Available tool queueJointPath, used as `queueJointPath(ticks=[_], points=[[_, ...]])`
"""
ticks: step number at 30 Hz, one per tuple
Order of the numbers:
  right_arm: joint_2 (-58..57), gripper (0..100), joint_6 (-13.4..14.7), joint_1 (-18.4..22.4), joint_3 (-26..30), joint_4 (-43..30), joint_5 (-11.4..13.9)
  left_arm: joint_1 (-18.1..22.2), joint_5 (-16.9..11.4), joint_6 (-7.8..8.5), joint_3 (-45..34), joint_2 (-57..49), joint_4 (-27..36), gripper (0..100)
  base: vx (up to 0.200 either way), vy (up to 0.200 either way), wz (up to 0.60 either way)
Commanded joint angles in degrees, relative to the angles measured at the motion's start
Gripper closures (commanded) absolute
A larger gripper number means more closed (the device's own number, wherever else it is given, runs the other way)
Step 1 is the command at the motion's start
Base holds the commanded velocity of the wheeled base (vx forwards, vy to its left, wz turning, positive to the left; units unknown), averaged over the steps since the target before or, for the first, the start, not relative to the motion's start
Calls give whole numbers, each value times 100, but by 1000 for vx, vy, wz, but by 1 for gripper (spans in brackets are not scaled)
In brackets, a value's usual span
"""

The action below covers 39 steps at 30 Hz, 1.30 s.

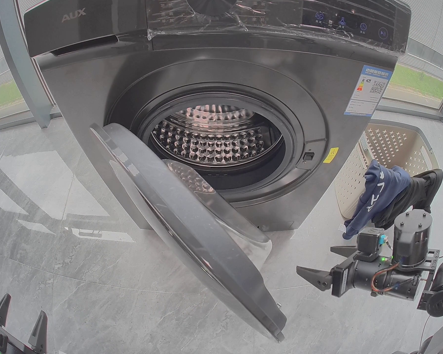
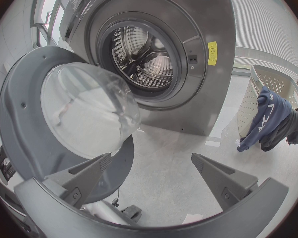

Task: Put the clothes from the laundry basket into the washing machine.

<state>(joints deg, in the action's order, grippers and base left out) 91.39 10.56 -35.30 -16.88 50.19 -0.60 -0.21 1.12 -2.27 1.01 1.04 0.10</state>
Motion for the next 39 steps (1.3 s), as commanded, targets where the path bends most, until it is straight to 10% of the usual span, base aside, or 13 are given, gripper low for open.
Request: queueJointPath(ticks=[1,33,39], points=[[476,0,8,59,-403,8,-11,-6,2,-2,-84,-77,-1,0,0,0,0],[968,0,175,-1743,-166,1230,244,3,2,-2,-84,-77,-1,0,0,0,0],[1030,0,157,-1558,-228,1248,156,3,2,-2,-92,-77,-1,0,0,0,0]])
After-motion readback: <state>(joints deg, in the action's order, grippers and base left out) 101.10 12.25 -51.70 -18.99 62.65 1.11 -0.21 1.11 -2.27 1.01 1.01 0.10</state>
